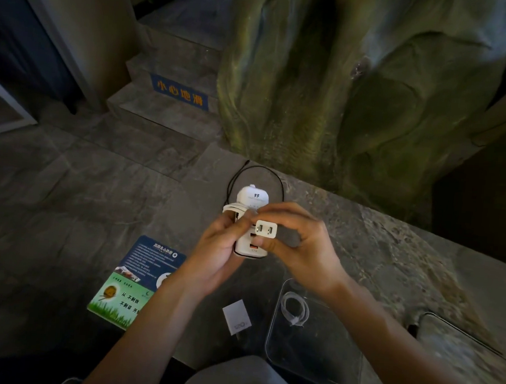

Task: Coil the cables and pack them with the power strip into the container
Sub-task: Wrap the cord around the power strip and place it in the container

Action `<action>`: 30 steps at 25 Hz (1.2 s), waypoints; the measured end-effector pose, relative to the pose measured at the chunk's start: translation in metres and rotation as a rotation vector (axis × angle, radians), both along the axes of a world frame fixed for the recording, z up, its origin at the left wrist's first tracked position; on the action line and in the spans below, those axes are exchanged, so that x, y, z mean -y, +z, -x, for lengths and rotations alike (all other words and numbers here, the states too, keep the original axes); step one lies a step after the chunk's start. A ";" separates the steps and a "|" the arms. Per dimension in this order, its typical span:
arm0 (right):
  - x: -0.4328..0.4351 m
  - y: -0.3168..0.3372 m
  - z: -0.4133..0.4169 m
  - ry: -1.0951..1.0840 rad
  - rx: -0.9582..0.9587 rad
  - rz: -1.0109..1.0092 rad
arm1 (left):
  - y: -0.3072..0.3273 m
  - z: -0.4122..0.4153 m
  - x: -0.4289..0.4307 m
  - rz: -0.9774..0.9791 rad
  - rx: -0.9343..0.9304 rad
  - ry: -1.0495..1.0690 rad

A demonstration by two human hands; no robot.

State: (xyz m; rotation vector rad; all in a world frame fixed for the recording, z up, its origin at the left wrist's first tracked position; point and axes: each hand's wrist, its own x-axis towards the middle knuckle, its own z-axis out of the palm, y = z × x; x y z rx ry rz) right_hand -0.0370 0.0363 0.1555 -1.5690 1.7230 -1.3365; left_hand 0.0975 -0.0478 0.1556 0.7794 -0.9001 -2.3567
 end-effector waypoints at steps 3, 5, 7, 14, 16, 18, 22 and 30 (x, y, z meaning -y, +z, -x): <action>-0.008 -0.004 0.001 0.015 -0.050 -0.018 | 0.001 0.000 -0.002 0.037 0.075 0.015; -0.011 -0.006 -0.002 -0.038 -0.139 -0.003 | 0.002 0.002 -0.005 0.036 0.135 0.031; -0.012 -0.007 -0.005 -0.091 -0.191 0.022 | 0.004 0.004 -0.007 0.040 0.185 0.017; -0.021 -0.005 -0.002 -0.224 -0.084 -0.093 | 0.008 0.001 -0.007 0.069 0.272 -0.152; -0.021 -0.005 0.000 -0.229 -0.163 -0.116 | 0.007 0.004 -0.007 0.138 0.313 -0.142; -0.020 -0.006 0.001 -0.256 -0.185 -0.138 | 0.004 0.010 -0.009 0.244 0.344 -0.075; -0.019 -0.008 0.002 -0.359 -0.109 -0.161 | 0.001 0.020 -0.024 0.392 0.349 0.134; -0.026 -0.001 0.008 -0.328 -0.131 -0.085 | -0.013 0.021 -0.030 0.559 0.516 0.339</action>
